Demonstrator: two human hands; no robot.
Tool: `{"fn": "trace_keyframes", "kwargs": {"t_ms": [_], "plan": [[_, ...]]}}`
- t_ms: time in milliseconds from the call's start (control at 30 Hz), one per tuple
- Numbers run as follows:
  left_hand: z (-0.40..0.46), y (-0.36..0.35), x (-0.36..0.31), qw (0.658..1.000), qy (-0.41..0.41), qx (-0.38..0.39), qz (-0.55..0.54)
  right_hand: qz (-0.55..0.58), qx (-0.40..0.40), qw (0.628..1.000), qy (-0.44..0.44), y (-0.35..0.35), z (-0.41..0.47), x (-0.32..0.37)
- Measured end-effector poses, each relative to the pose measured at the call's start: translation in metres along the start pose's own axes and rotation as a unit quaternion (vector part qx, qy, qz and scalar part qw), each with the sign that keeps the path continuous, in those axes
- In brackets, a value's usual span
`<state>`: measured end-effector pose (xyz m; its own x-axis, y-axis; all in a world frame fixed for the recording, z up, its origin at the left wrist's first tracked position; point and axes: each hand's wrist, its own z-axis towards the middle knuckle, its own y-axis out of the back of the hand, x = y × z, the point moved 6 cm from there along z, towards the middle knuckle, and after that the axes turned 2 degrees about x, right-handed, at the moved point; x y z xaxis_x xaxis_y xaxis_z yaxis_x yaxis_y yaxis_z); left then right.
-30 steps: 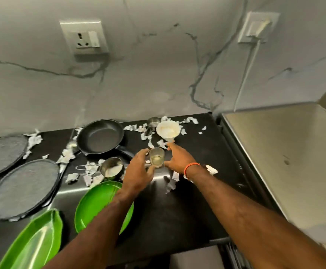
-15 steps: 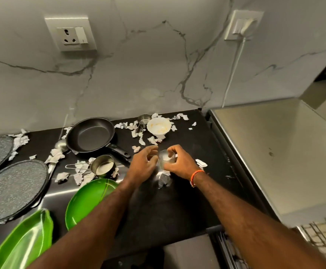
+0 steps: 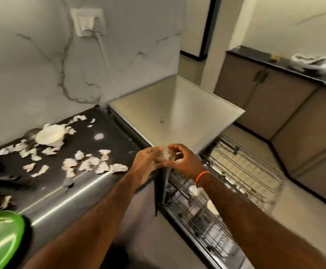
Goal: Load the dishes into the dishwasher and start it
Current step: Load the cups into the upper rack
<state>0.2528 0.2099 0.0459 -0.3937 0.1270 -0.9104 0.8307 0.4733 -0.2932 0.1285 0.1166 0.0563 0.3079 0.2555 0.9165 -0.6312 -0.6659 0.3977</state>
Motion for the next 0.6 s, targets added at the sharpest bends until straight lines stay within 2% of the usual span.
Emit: {"fn": "trace_keyframes", "kwargs": {"t_ms": [100, 167, 233, 333, 433, 533, 600], "plan": [[0.005, -0.068, 0.029, 0.996, 0.068, 0.028, -0.051, 0.004, -0.037, 0.999, -0.013, 0.053, -0.035, -0.033], [0.008, -0.102, 0.046, 0.993, 0.102, 0.053, -0.014, 0.013, -0.080, 0.996, -0.029, 0.076, -0.055, -0.055], [0.019, -0.128, 0.066, 0.989, 0.117, 0.057, 0.070, -0.013, -0.130, 0.990, -0.055, 0.098, -0.071, -0.078], [0.042, -0.144, 0.088, 0.961, 0.076, 0.032, 0.263, -0.062, -0.178, 0.975, -0.114, 0.116, -0.086, -0.119], [0.066, -0.161, 0.113, 0.914, 0.051, 0.110, 0.387, -0.087, -0.209, 0.958, -0.174, 0.123, -0.090, -0.163], [0.095, -0.168, 0.145, 0.896, 0.107, 0.182, 0.391, -0.107, -0.187, 0.954, -0.210, 0.122, -0.078, -0.198], [0.122, -0.169, 0.167, 0.905, 0.147, 0.181, 0.356, -0.114, -0.179, 0.950, -0.229, 0.122, -0.061, -0.223]]}}
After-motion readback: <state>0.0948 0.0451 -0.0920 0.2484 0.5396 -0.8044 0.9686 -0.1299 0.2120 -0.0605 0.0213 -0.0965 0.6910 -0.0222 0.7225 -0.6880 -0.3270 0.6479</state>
